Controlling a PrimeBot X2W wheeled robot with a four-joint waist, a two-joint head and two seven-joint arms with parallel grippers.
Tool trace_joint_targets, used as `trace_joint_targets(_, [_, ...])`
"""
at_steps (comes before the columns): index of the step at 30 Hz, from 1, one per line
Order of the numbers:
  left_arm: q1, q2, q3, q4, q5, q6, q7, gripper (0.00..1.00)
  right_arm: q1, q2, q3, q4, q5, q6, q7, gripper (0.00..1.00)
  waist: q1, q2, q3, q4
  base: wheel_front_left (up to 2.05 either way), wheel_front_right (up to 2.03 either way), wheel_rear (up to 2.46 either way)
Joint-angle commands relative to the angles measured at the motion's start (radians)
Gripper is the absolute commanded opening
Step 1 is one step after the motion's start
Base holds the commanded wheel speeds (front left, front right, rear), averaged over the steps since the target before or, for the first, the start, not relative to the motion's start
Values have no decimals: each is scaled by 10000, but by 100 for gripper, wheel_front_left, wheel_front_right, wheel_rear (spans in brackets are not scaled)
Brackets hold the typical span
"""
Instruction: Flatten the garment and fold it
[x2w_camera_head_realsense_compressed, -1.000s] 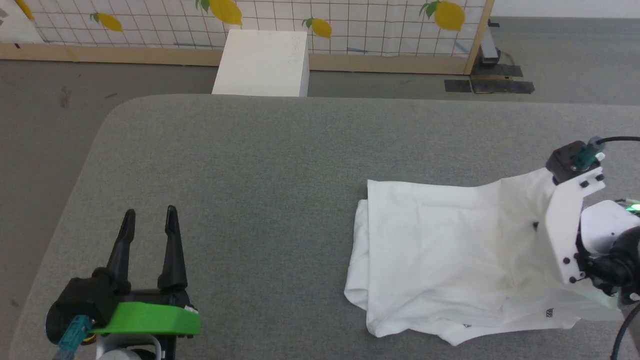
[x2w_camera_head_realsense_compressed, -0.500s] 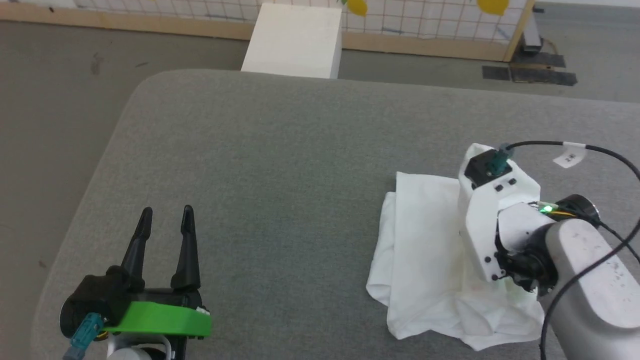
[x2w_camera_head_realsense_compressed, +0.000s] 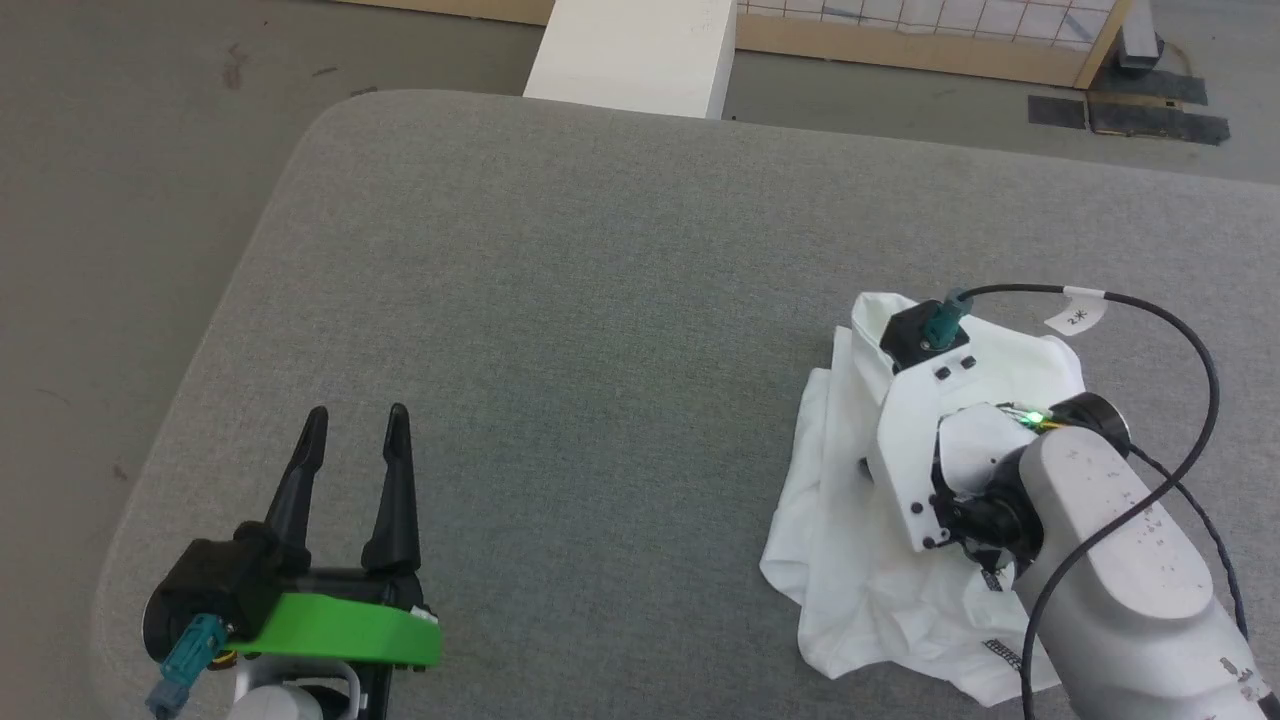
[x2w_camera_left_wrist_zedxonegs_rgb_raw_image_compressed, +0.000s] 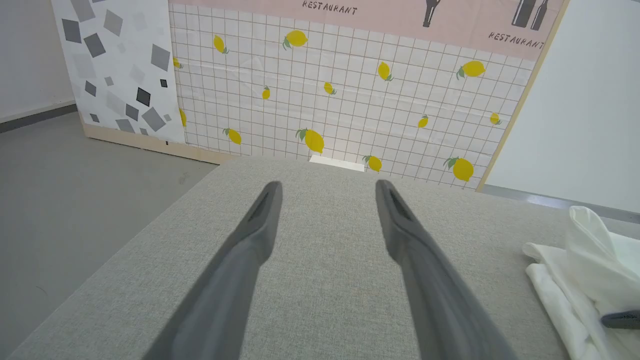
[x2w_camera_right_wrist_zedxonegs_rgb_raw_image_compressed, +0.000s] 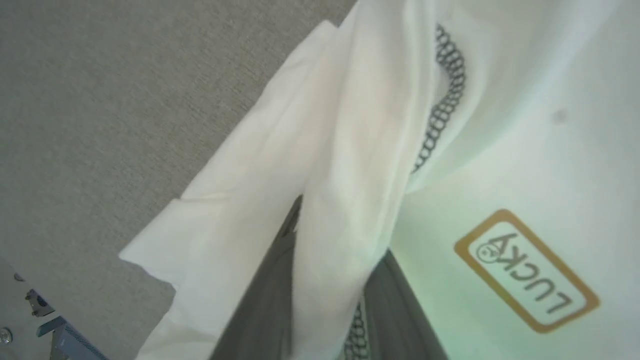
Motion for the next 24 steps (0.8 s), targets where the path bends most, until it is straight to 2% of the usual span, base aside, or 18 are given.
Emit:
trace_joint_targets(1, [-184, -76, 1, 18, 83, -62, -38, 100, -214, 96, 55, 91, -36, -13, -153, 100, -1, 0, -21, -44, 0, 0, 0])
trace_joint_targets(5, [-148, -75, 69, 69, 117, -81, -38, 100, -427, 78, 530, -61, 93, -13, -487, 100, -1, 0, -182, -245, 0, 0, 0])
trace_joint_targets(11, [73, -42, 195, 65, 151, -103, -38, 100, -530, -160, 1031, -1238, 792, -13, -855, 100, -1, 0, -643, -804, 0, 0, 0])
trace_joint_targets(15, [214, -34, 265, 15, 179, -104, -38, 100, -271, -333, 301, -2043, 859, -13, -1270, 100, -1, 0, -897, -1220, 0, 0, 0])
trace_joint_targets(20, [282, -53, 341, -108, 263, -70, -38, 100, 613, -674, -1377, -2358, -493, -13, -1532, 100, -1, 0, -983, -1542, 0, 0, 0])
trace_joint_targets(24, [269, -67, 357, -190, 322, -74, -38, 100, 1621, -439, -2361, -2413, -1381, -13, -1366, 100, -1, 0, -863, -1593, 0, 0, 0])
